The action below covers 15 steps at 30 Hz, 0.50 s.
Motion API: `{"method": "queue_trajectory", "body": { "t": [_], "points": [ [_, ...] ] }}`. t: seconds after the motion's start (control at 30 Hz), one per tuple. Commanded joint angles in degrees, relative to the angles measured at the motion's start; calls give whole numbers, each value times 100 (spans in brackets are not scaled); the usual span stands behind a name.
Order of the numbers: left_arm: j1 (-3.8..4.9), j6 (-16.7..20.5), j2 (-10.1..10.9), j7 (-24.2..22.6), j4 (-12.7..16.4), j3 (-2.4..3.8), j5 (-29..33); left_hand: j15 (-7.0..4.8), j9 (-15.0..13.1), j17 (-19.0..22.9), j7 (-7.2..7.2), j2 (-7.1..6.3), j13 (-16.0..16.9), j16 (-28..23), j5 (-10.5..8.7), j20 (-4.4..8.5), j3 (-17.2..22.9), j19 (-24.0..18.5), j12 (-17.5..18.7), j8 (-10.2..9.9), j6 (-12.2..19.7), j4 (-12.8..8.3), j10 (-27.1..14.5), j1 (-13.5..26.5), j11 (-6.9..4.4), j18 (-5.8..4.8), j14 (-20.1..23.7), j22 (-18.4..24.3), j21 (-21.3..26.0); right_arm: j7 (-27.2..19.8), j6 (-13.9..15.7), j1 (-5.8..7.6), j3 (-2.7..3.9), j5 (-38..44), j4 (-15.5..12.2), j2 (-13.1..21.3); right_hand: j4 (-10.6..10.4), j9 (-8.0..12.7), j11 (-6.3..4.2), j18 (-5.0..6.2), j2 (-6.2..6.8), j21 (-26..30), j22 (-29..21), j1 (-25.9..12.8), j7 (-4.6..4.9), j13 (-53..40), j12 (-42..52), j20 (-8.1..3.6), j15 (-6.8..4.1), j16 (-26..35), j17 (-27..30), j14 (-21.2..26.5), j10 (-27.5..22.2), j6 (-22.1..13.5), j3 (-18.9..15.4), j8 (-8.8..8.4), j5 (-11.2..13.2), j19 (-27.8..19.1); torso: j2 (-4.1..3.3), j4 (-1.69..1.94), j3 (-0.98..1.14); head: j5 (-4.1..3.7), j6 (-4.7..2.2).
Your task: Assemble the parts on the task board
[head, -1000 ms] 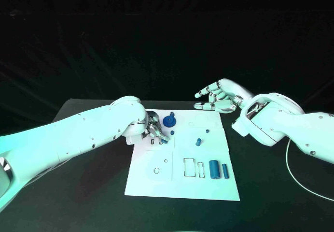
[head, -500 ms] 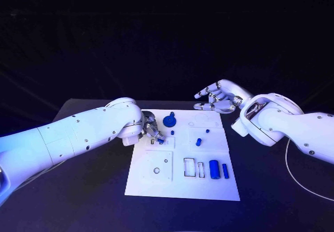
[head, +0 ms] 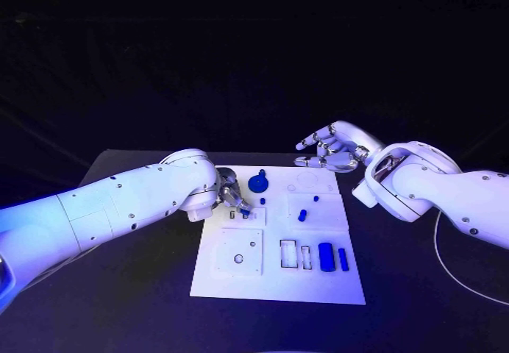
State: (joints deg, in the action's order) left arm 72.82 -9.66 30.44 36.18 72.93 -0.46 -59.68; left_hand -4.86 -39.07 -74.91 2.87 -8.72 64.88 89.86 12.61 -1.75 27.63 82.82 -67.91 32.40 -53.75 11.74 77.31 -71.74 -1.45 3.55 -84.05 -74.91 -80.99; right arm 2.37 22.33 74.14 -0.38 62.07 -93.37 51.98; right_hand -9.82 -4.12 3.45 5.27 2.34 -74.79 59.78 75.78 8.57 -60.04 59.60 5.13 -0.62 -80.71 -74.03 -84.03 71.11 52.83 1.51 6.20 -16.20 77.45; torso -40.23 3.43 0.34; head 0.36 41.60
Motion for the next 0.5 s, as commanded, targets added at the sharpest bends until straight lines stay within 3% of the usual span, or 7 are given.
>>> {"method": "queue_trajectory", "body": {
  "t": [0.03, 0.5],
  "points": [
    [-22, -68, -17, 23, 26, -1, -171, 5, -10, -1509, -25, 13, 7, 14, 32, 13, 1074, 33, -17, 40, -12, -1051, 43, 67, -16, -41, -595, -236, -24, -21, -108, -8, -1, 17, 3, -8, -37, -4, 0, 49, -52, 21, -4, -17, 1, -2, 19, -28, -45, 33, 3, -271, 35, 50, -1, 22, -32, -24, 7, 2, -2, -2, -1],
    [-46, -262, 28, 109, 67, -7, -452, 5, -15, -1509, -24, 8, -21, 14, 37, 13, 1087, 26, 8, 41, -9, -1061, 30, 72, -15, -38, -595, -224, -15, -42, -161, -13, -4, -14, 8, -10, -52, -3, 1, 52, -64, 32, -23, -29, 1, 13, 5, -28, -45, 35, 3, -272, 23, 48, -4, 25, -42, -31, -2, 4, -4, -7, 20]
  ]
}}
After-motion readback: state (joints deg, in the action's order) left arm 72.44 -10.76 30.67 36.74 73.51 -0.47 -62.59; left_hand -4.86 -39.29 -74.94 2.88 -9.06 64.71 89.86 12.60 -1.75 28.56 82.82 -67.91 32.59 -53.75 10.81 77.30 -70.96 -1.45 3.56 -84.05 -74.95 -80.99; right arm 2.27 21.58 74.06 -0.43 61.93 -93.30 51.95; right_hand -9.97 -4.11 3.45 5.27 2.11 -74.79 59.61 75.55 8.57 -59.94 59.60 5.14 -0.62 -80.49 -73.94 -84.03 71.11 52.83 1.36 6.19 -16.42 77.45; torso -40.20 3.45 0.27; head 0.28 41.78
